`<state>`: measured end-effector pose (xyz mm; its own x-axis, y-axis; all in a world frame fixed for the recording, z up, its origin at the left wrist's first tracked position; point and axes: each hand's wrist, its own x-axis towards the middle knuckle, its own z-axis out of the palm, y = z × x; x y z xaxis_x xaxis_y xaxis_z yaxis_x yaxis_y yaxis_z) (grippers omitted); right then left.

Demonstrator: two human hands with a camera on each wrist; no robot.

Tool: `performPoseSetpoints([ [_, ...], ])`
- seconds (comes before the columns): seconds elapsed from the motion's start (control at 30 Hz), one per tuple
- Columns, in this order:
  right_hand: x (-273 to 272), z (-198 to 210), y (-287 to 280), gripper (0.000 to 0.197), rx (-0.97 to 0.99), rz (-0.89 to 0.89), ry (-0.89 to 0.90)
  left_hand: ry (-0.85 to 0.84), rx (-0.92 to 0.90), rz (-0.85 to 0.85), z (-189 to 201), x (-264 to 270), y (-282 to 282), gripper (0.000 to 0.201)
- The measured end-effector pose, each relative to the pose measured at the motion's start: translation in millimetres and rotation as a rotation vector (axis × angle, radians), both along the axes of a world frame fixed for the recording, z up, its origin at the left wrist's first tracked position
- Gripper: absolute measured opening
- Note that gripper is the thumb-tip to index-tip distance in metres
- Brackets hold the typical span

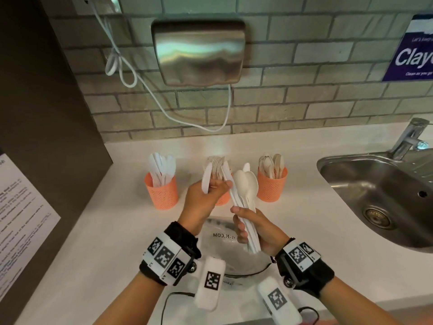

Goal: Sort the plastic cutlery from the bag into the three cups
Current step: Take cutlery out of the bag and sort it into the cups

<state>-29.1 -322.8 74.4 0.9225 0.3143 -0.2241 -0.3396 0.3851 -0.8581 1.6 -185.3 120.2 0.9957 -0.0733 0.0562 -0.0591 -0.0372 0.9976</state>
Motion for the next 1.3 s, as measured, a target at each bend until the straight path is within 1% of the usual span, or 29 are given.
performPoseSetpoints([
  [0.17,-3,0,2,0.011,-0.118,-0.043,-0.015,0.03,0.052,-0.004,-18,1,-10,0.027],
  [0.37,-5,-1,0,0.015,-0.127,-0.064,-0.054,0.052,0.033,-0.006,-27,0,-17,0.014],
  [0.53,-3,-4,2,0.018,-0.117,-0.086,-0.071,0.099,-0.049,0.014,-32,2,-21,0.029],
  [0.67,-3,-8,1,0.024,-0.091,-0.068,-0.076,0.082,-0.075,-0.043,-34,-1,-22,0.027],
  [0.77,-3,-8,-1,0.027,-0.11,-0.046,-0.088,0.086,-0.111,-0.006,-37,1,-22,0.025],
  [0.87,-3,-6,-1,0.028,-0.1,-0.034,-0.085,0.099,-0.181,0.111,-34,6,-20,0.031],
  [0.9,-4,-6,-2,0.026,-0.099,-0.035,-0.078,0.11,-0.202,0.147,-32,8,-17,0.034],
  [0.97,-5,-7,-4,0.018,-0.102,-0.039,-0.061,0.129,-0.245,0.206,-27,14,-11,0.032],
  [1.03,-7,-10,-7,0.014,-0.095,-0.046,-0.04,0.139,-0.364,0.234,-22,18,-4,0.025],
  [1.1,-9,-12,-10,0.015,-0.092,-0.023,-0.014,0.191,-0.542,0.217,-16,22,2,0.019],
  [1.13,-10,-11,-11,0.015,-0.101,-0.009,-0.003,0.225,-0.597,0.2,-14,23,4,0.017],
  [1.17,-10,-12,-12,0.018,-0.119,0.004,0.005,0.247,-0.6,0.183,-12,25,6,0.016],
  [1.2,-11,-12,-13,0.021,-0.137,0.017,0.012,0.255,-0.558,0.161,-11,25,8,0.017],
  [1.3,-13,-10,-15,0.017,-0.192,0.06,-0.005,0.219,-0.356,0.023,-8,21,9,0.018],
])
